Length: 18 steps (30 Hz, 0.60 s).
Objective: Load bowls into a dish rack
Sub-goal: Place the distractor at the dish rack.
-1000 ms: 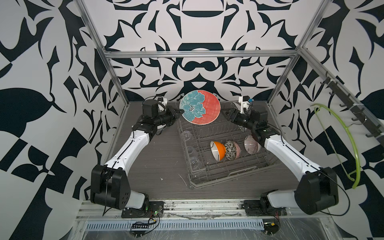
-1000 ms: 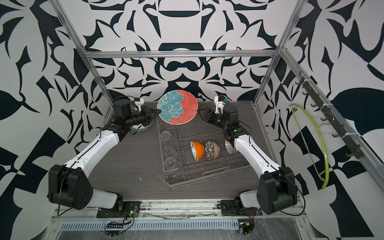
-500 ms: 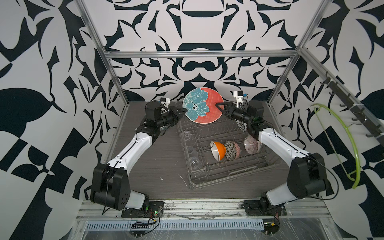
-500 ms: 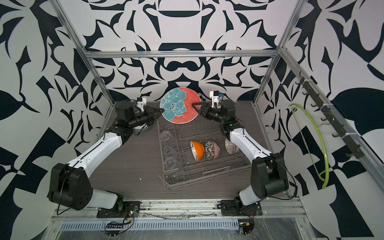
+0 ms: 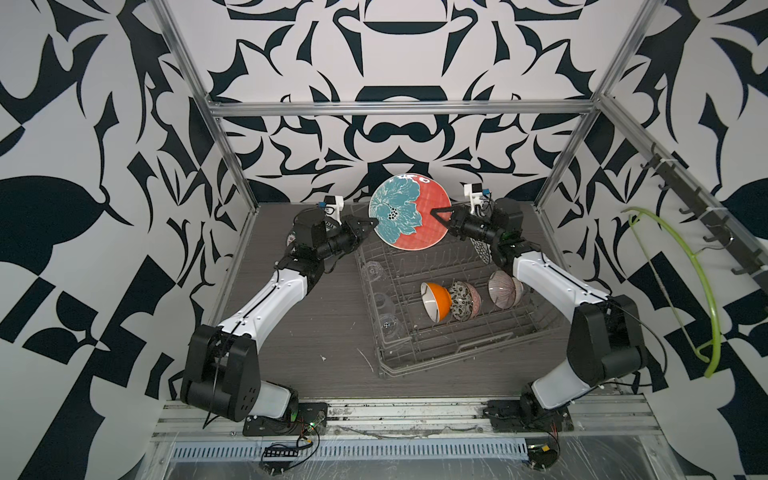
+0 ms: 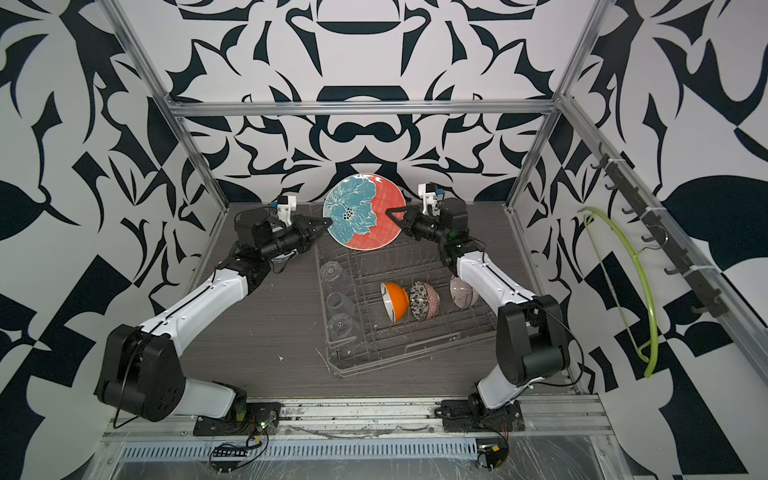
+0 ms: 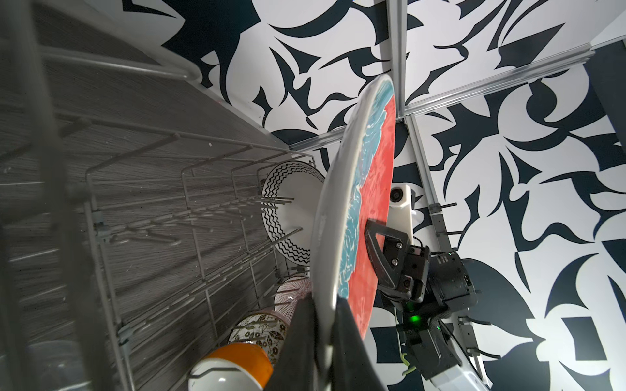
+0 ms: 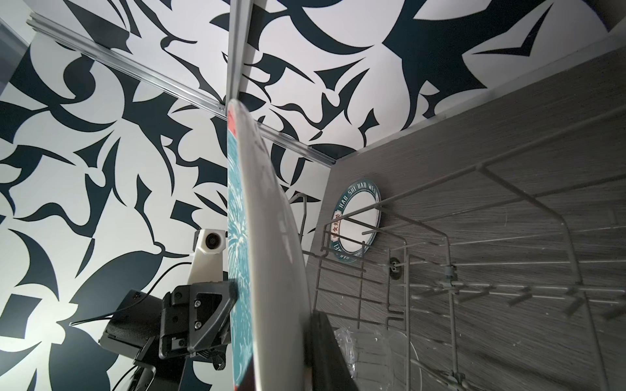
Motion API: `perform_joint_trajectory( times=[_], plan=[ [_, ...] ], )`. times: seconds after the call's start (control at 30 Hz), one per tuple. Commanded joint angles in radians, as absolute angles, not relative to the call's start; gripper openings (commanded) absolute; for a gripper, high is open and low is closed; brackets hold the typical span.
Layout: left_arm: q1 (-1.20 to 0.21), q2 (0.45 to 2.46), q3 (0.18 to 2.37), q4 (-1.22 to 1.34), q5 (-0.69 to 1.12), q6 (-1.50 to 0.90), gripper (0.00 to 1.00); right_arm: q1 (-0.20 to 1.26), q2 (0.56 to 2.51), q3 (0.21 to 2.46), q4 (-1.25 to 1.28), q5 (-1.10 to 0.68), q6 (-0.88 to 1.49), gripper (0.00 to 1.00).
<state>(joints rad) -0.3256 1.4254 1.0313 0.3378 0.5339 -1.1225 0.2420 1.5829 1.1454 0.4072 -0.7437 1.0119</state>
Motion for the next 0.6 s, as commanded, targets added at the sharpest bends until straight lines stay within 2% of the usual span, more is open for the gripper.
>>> perform_joint_trajectory(
  times=[0.0,0.1,0.13,0.23,0.3,0.57],
  plan=[
    [-0.324,1.379,1.046,0.489,0.546,-1.139,0.00,0.245,1.543,1.202,0.429,-0.786,0.941,0.00],
    [-0.324,1.349,1.049,0.391,0.538,-1.077,0.00,0.244,1.531,1.243,0.305,-0.772,0.850,0.00],
    [-0.324,1.333,1.050,0.347,0.524,-1.047,0.03,0.244,1.526,1.263,0.247,-0.761,0.805,0.00],
    [-0.324,1.249,1.057,0.149,0.445,-0.924,0.29,0.242,1.515,1.341,0.054,-0.700,0.663,0.00],
    [-0.324,1.186,1.054,0.036,0.367,-0.862,0.40,0.241,1.513,1.384,-0.023,-0.667,0.600,0.00],
    [-0.324,1.059,1.051,-0.203,0.202,-0.769,0.46,0.241,1.504,1.473,-0.208,-0.485,0.432,0.00]
  ],
)
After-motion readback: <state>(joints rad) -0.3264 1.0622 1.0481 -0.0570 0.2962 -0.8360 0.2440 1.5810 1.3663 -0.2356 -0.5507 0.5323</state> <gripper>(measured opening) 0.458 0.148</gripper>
